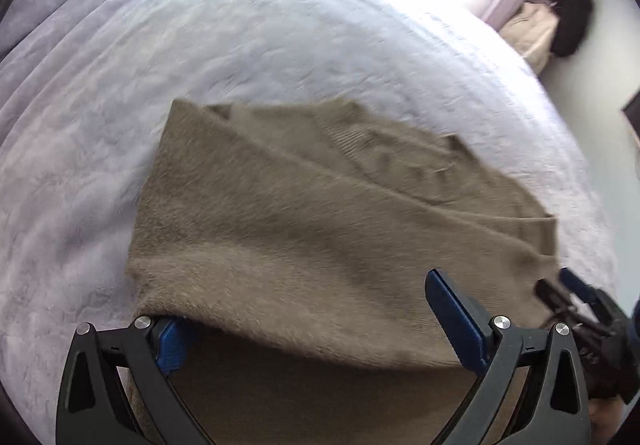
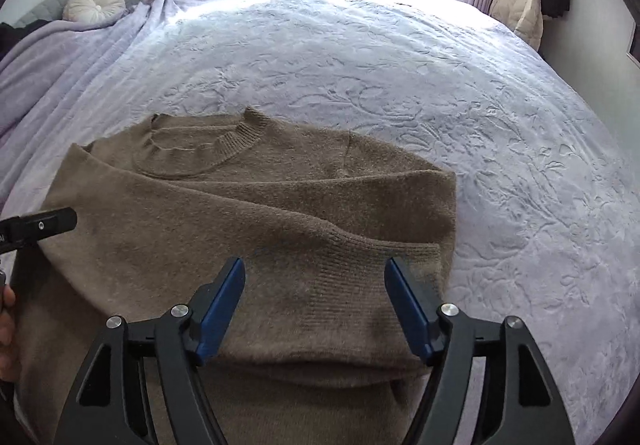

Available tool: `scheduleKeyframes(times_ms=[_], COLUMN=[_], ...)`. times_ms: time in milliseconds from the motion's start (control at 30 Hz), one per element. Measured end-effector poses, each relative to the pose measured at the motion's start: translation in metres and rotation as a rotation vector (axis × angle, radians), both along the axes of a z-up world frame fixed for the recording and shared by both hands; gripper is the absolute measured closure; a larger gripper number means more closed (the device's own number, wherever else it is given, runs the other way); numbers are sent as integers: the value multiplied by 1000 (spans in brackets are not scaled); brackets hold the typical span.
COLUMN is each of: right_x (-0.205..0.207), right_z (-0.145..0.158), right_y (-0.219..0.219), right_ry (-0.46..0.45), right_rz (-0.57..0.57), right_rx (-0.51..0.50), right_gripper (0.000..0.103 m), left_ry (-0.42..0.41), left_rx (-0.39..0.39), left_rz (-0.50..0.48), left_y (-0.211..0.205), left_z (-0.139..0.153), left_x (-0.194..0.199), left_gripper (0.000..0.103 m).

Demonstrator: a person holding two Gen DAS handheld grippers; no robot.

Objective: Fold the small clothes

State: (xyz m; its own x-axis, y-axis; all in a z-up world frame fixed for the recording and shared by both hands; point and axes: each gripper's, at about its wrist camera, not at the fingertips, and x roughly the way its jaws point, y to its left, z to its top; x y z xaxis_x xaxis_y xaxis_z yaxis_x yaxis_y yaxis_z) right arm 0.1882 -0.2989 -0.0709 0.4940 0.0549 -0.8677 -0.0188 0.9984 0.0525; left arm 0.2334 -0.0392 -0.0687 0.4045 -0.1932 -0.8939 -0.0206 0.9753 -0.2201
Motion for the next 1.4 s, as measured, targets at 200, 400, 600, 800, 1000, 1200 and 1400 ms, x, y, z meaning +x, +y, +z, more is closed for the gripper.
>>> scheduleKeyframes(times_ms=[200,400,600,800,1000,1200,1400], right_x=[-14,-14,-17,-20,-58,-80,-102], right_z=[5,-15,-3,-15,-25,-2,-15], right_y=[16,25,38,46,37,34,51], right_ry=[5,84,64,101,120,48,97], right_rz=[-1,27,25,25,61,16,75], right_rx=[10,-36,-9,-63,-78,10,-61], right_gripper=[27,28,27,27,23,23,23], left_ry=[32,24,-121,68,-12,-52,28], left_rx=[-34,117,-11,338,322,134,212], left_rz=[-6,19,-18,-18,-50,-37,-76], left_y=[5,34,21,1,15,18,8], left_z=[8,13,45,-35,-31,-2,-32], left_x=[-16,-53,-36,-3,-54,-81,-118], left_gripper=[1,1,1,0,0,0,0])
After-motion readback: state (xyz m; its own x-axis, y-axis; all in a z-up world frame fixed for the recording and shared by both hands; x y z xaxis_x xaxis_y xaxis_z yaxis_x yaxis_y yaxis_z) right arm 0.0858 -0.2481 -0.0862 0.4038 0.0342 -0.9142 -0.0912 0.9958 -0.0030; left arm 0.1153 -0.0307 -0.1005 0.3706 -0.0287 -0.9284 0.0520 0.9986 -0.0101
